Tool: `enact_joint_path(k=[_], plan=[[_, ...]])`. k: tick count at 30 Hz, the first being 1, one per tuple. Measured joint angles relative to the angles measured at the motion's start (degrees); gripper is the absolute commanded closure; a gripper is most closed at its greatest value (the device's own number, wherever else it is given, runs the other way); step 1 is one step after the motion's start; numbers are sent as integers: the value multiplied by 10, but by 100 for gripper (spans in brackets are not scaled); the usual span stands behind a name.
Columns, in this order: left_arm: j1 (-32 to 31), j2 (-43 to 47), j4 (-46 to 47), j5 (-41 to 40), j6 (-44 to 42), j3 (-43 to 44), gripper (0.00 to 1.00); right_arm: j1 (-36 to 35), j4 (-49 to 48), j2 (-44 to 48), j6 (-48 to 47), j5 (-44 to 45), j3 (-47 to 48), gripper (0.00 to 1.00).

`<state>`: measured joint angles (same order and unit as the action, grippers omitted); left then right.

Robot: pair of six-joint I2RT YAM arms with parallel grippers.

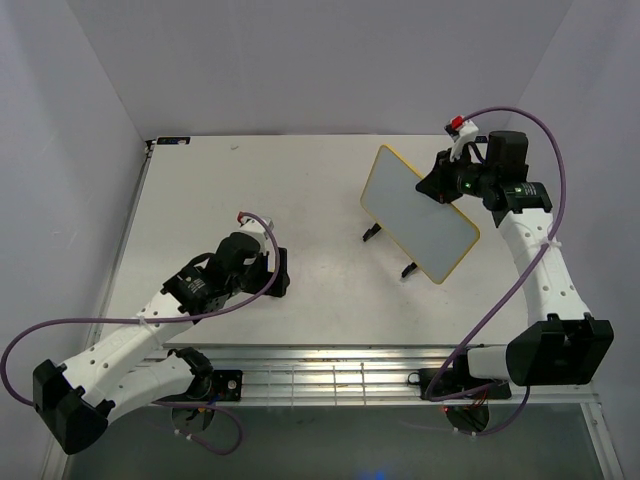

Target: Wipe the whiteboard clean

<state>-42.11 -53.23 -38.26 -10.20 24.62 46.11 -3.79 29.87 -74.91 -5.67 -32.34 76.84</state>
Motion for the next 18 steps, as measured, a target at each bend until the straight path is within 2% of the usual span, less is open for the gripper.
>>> enact_joint_path(k=[18], plan=[[0,2,24,16,-13,-8,2,19,-4,-63,-72,-52,15,92]])
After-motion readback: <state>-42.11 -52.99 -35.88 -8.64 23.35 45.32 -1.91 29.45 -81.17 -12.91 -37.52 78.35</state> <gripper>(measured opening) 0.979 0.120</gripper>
